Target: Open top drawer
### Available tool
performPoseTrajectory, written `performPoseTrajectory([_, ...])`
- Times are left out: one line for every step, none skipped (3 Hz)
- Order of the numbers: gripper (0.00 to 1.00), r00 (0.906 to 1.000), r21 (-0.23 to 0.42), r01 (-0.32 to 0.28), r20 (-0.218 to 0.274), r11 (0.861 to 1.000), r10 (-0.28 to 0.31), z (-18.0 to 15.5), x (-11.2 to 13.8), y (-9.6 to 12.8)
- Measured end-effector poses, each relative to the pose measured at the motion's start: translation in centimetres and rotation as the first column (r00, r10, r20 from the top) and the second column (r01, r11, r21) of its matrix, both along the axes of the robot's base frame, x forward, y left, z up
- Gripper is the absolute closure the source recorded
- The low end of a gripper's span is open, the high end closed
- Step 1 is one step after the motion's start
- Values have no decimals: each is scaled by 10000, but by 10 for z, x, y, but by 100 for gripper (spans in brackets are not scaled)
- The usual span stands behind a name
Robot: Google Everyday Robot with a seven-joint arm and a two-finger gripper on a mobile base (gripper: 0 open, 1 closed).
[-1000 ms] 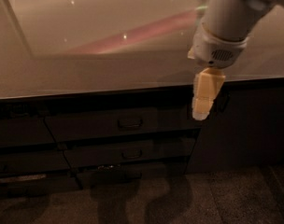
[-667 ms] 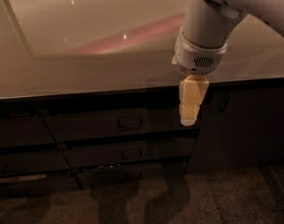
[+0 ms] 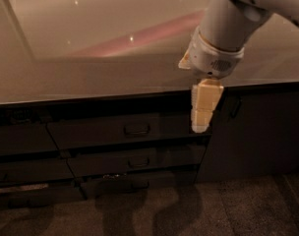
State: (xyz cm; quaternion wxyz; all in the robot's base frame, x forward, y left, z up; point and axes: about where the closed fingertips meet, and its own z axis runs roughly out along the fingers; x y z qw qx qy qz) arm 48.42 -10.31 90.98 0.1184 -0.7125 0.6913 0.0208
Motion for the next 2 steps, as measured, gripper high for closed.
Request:
performPoseTrajectory([0, 9967, 486, -813, 70, 9955, 811, -1, -4, 9])
performPoseTrajectory([0, 9964, 528, -842, 95, 9950, 838, -3, -4, 9])
